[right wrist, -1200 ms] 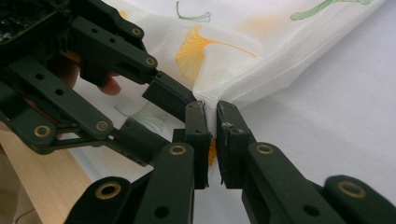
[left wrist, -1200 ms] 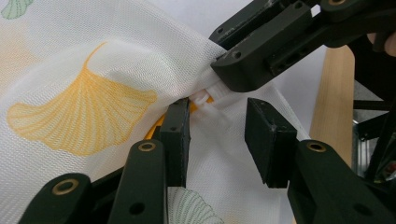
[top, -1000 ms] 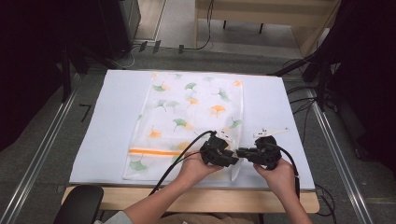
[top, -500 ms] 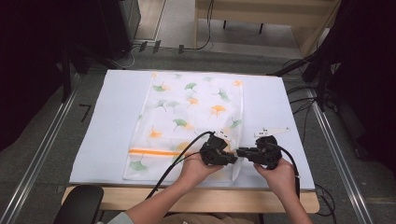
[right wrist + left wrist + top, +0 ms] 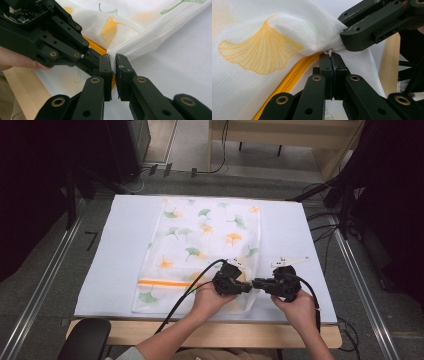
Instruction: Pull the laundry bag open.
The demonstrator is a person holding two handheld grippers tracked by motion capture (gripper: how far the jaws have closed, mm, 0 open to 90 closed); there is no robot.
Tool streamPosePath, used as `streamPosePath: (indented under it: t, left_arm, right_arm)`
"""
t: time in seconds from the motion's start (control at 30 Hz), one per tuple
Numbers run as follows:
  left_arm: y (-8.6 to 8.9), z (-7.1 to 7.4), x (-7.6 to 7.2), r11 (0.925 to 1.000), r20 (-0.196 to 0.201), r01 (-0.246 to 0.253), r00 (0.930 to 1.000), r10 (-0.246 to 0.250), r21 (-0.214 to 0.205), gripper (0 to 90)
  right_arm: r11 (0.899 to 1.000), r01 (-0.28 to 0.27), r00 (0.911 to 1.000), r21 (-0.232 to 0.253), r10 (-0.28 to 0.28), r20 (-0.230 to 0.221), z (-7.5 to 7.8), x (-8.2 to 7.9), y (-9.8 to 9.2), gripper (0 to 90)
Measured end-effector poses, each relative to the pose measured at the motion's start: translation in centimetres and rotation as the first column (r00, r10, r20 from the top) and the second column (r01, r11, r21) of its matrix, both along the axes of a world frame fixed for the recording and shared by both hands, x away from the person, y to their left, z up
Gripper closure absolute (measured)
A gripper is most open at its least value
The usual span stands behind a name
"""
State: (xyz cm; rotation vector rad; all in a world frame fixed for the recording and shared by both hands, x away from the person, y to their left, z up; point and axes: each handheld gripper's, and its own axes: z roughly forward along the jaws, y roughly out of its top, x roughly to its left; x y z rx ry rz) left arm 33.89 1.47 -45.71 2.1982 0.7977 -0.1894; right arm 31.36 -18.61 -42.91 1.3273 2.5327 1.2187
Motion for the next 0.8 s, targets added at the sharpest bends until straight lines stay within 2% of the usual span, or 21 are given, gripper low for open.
streamPosePath:
  t: [0.63,0.8]
  left_arm:
    - [0.28,0.20,0.26,0.9993,-0.002,0.013,0.9999,-0.012,0.035,90.0]
    - [0.26,0.12,0.28,0.9995,-0.009,0.009,0.9999,-0.009,0.030,90.0]
  right_arm:
    - [1.000,-0.007,1.0000,-0.011,0.007,0.003,0.26,-0.02,-0.24,86.6]
    - [1.000,-0.008,1.0000,-0.016,0.008,0.001,0.30,-0.04,-0.20,86.7]
